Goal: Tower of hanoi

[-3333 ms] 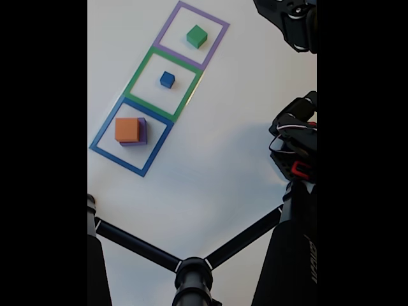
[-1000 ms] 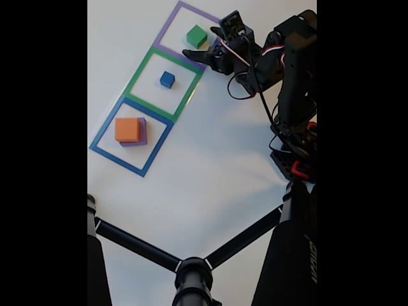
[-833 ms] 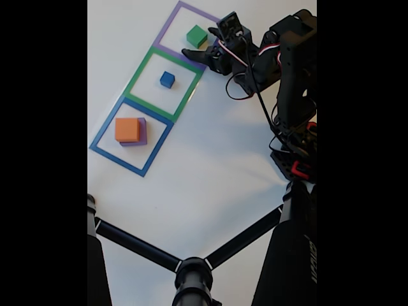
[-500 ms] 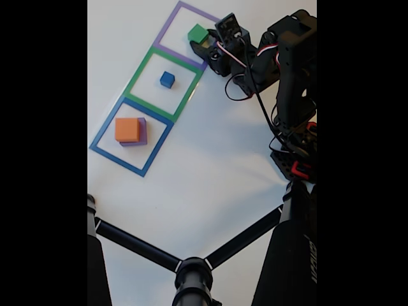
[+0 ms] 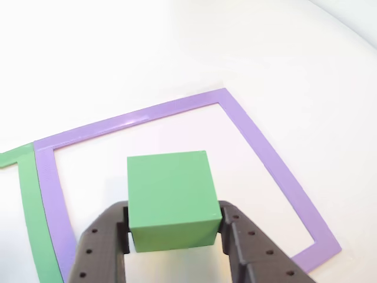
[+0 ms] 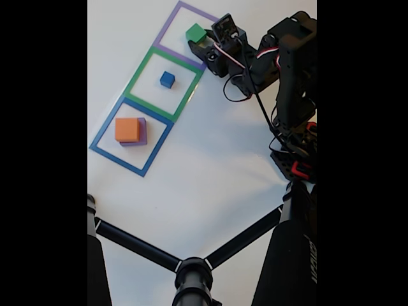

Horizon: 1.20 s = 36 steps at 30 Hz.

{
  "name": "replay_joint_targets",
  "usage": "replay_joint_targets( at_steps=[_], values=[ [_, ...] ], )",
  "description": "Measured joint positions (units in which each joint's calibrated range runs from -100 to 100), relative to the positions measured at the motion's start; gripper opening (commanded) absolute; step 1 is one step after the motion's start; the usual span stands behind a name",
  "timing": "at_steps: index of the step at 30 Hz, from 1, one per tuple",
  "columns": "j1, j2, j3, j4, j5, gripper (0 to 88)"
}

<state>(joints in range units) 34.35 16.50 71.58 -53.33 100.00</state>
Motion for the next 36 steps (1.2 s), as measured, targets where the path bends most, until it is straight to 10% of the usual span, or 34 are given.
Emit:
replay_joint_targets(
  at_steps=[11, 23, 36],
  values=[
    [-4.1, -49.05, -1.15, 52.64, 0.0, 2.9],
    [-14.28, -65.6, -57.55, 130.75, 0.0, 2.7],
    [-33.59, -69.48, -75.43, 145.59, 0.0, 2.7]
  ],
)
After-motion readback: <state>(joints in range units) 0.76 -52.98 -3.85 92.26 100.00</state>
